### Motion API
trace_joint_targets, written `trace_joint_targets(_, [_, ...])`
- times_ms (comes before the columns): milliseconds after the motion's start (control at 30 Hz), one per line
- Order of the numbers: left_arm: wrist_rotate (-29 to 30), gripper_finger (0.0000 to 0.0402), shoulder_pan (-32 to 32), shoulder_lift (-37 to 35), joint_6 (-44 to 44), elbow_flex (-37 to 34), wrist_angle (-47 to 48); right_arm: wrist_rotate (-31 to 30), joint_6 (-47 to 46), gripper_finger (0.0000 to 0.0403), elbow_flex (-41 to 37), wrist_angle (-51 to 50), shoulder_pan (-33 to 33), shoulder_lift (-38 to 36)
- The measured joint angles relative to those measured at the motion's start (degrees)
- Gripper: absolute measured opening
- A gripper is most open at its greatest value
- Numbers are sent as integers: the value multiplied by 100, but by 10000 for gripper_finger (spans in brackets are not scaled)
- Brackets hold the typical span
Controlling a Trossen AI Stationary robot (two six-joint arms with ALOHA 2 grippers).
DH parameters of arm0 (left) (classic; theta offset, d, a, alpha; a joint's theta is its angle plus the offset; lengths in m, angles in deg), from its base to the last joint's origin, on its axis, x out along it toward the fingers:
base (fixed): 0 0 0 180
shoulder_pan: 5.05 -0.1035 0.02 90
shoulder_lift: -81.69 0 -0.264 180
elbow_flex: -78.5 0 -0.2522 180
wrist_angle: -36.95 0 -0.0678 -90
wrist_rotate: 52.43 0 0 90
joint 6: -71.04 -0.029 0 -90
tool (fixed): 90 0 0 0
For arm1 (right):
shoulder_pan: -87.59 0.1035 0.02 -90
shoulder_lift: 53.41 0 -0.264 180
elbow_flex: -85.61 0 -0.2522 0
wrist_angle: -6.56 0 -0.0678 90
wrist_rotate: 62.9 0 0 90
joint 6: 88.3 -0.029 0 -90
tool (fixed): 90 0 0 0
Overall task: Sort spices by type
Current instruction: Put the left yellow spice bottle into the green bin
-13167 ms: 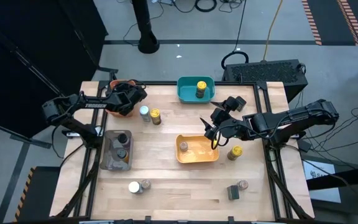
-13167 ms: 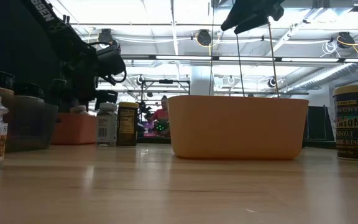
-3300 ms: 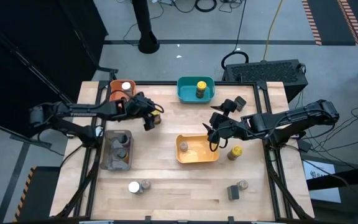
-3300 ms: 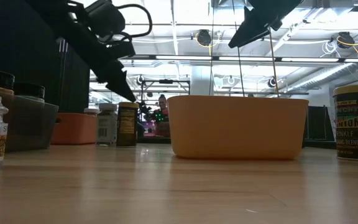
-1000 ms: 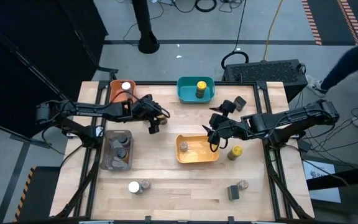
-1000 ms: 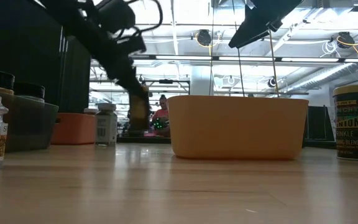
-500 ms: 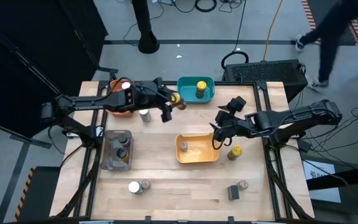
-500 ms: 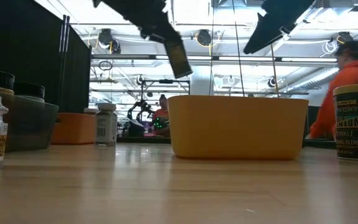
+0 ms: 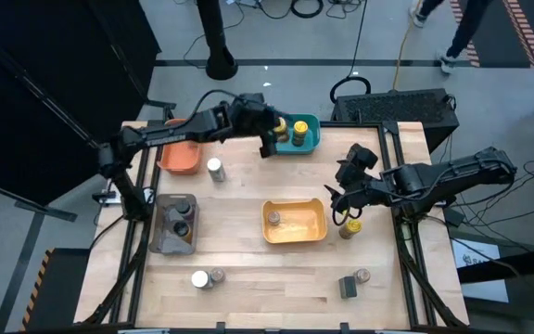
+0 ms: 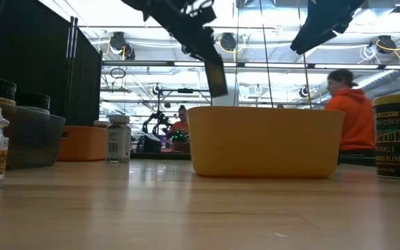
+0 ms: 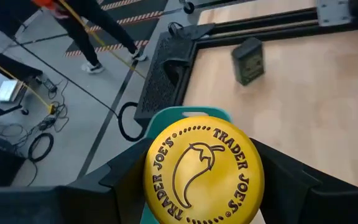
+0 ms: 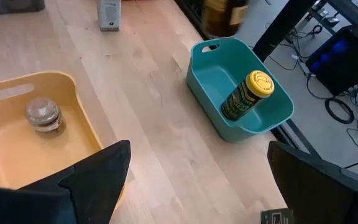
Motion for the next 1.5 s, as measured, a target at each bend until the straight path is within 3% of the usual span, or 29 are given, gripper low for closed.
trace_joint_targets(467, [-175, 240, -635, 1271, 450, 1100, 854, 55, -20, 364, 1, -45, 137, -2])
trace_joint_targets(1500, [156, 240, -667, 1496, 605, 870, 531, 50, -5, 364, 0, -41, 137, -2])
